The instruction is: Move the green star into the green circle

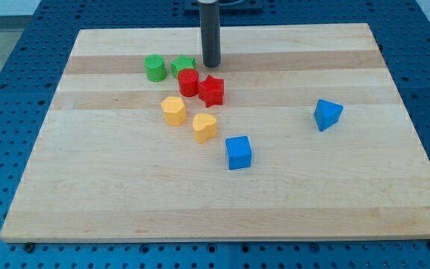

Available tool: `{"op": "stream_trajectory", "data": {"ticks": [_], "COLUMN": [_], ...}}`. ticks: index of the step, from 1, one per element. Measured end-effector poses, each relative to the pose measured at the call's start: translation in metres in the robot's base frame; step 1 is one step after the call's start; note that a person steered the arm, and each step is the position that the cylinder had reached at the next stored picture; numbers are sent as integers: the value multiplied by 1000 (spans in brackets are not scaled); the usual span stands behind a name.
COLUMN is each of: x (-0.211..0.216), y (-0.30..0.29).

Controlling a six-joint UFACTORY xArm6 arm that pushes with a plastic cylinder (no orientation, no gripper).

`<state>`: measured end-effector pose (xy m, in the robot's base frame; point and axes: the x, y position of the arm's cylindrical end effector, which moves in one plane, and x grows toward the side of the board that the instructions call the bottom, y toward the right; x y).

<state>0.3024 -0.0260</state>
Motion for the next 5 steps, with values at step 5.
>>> {"op": "stream_trajectory", "data": {"ticks": [5], "x": [15], "y": [-82]}}
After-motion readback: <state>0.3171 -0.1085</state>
